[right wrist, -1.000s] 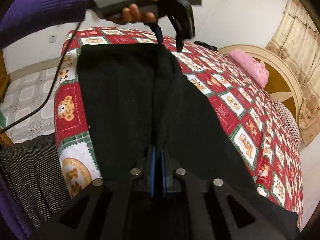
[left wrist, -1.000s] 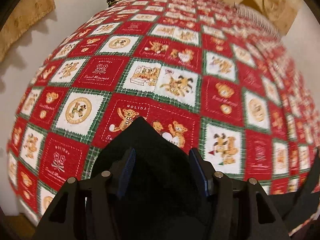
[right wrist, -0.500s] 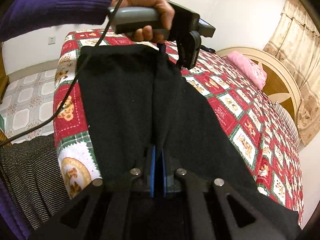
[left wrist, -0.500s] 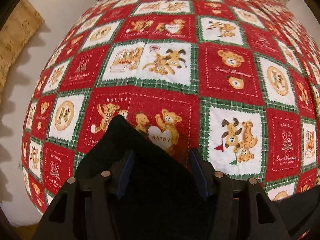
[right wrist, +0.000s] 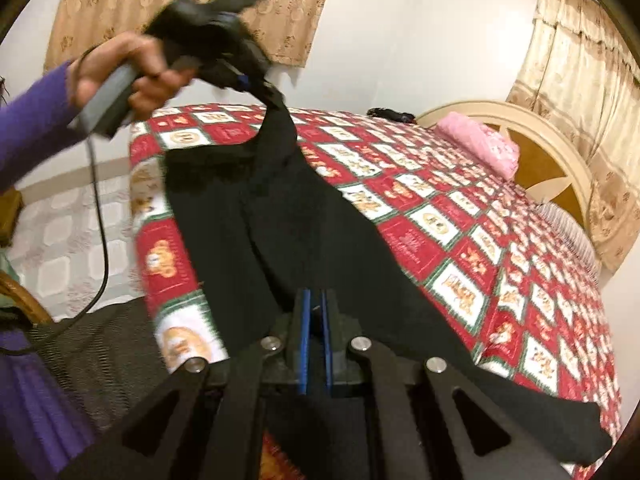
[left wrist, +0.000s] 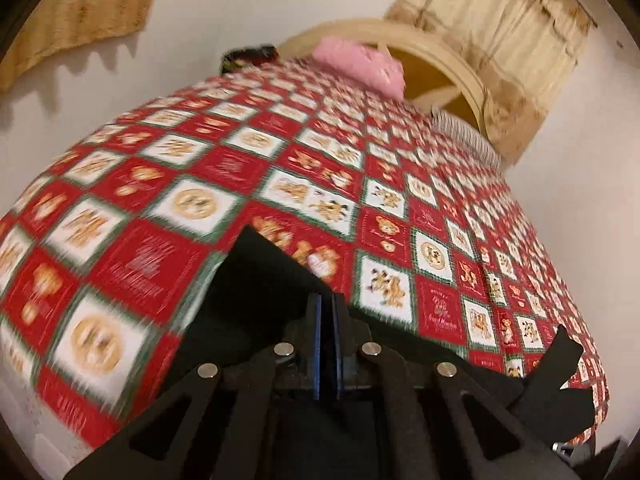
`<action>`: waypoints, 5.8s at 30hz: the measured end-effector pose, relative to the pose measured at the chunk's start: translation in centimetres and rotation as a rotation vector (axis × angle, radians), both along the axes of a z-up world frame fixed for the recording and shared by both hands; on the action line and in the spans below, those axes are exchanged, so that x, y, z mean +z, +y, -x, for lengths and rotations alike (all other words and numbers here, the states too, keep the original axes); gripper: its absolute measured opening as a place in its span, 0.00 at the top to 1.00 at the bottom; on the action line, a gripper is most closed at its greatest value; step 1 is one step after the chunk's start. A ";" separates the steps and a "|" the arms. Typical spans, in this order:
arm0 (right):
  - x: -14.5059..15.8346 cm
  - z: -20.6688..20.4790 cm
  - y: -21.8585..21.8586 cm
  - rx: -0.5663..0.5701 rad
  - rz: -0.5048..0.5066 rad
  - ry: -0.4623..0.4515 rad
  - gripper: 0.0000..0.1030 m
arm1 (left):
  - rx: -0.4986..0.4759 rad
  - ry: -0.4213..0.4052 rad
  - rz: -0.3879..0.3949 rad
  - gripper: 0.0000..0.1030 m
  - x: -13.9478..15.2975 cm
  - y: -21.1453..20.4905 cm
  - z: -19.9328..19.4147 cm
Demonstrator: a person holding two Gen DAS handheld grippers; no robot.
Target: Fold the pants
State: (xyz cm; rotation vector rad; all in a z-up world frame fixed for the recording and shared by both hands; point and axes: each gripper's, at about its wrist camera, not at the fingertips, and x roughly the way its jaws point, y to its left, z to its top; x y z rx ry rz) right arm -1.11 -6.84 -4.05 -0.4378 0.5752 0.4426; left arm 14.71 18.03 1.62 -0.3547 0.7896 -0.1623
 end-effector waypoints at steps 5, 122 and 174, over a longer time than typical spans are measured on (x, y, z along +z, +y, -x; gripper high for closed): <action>-0.7 0.7 -0.2 -0.013 -0.022 0.006 0.88 | 0.073 0.023 -0.043 0.95 -2.5 1.8 3.8; -4.4 -18.1 2.9 0.199 -0.649 0.722 0.11 | -0.063 -0.045 -0.079 0.55 -9.0 2.1 2.6; -2.5 -16.6 0.6 -0.200 -0.456 0.323 0.51 | 0.134 -0.097 -0.317 0.21 -3.1 4.9 4.0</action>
